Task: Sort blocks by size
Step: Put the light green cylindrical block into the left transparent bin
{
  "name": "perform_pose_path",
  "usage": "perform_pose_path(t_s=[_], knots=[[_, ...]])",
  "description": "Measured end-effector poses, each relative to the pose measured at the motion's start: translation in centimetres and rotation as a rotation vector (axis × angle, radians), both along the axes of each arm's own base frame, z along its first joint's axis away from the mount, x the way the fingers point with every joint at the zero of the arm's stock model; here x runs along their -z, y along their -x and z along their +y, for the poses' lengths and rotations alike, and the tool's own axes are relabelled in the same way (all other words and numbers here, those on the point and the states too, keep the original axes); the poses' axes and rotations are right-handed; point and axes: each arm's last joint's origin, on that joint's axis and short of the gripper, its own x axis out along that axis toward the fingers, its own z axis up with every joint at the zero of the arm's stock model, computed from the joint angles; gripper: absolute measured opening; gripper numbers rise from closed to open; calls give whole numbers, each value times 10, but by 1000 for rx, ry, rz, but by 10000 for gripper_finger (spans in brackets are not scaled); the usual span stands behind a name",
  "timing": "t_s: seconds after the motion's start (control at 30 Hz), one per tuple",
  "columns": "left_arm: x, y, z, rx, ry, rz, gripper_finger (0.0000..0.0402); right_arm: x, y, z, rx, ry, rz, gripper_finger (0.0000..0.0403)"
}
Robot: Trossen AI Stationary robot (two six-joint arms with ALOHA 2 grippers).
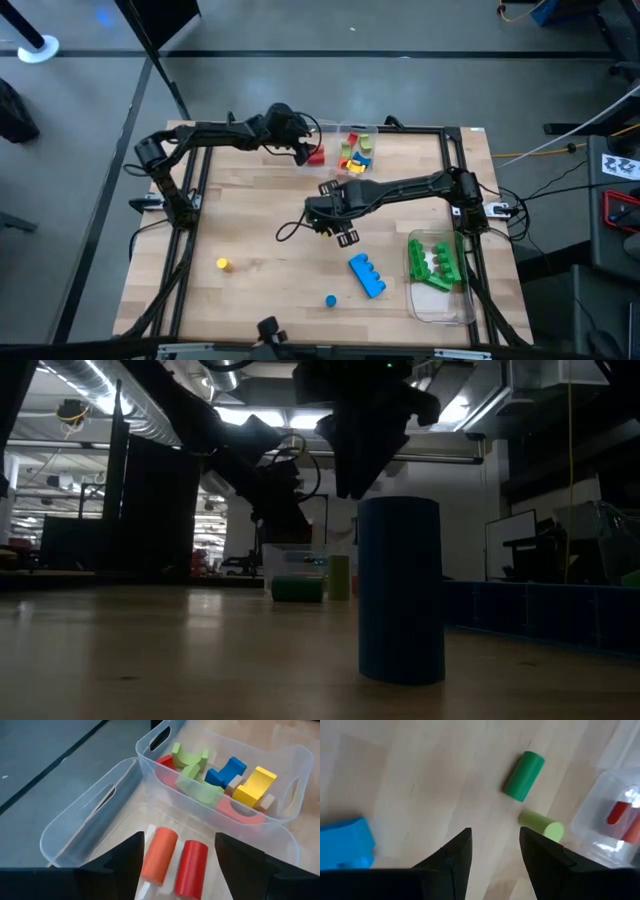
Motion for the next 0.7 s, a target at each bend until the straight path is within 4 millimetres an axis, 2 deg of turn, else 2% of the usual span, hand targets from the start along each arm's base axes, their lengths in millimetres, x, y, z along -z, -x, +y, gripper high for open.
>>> perform_pose_path(t_s=[0.2,0.47,0.7], knots=[[-10,8,-6,34,-19,49,231,-1,-5,-26,48,14,-33,166],[-32,30,-19,51,-24,150,231,-3,-10,-65,129,-14,-93,166],[-55,57,-28,44,-23,207,231,8,-16,-77,121,-3,-81,166]])
